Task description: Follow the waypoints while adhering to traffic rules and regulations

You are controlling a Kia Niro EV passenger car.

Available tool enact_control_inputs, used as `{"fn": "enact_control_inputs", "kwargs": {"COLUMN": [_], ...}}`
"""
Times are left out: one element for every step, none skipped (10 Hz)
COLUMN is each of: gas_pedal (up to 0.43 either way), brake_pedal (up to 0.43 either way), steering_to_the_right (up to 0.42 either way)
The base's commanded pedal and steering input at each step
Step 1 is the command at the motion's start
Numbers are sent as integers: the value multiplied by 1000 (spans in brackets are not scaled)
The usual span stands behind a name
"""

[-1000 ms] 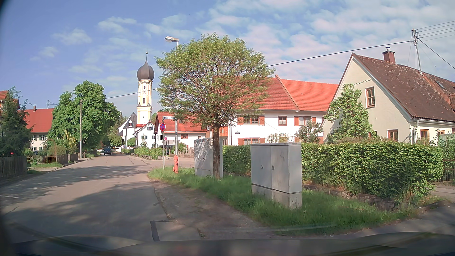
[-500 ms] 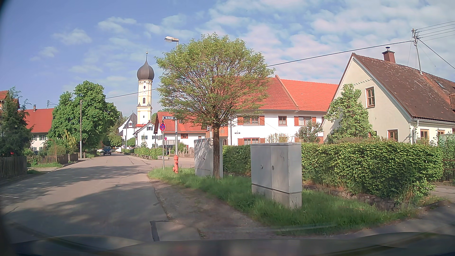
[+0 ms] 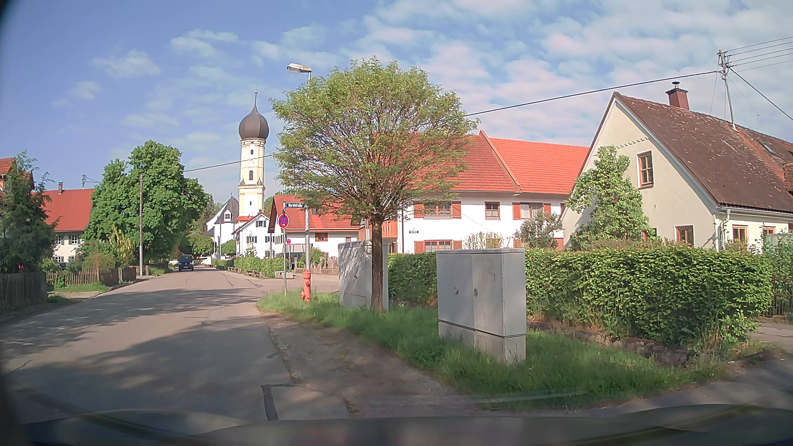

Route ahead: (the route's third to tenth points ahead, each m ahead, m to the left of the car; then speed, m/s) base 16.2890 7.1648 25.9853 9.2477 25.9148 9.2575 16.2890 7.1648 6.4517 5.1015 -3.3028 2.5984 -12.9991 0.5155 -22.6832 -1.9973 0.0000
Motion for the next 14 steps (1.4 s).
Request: {"fn": "enact_control_inputs", "kwargs": {"gas_pedal": [0,0,0,0,0,0,0,0,0,0,0,0,0,0], "brake_pedal": [232,232,232,232,232,232,232,232,232,232,232,232,232,232], "steering_to_the_right": [479,479,479,479,479,479,479,479,479,479,479,479,479,479]}}
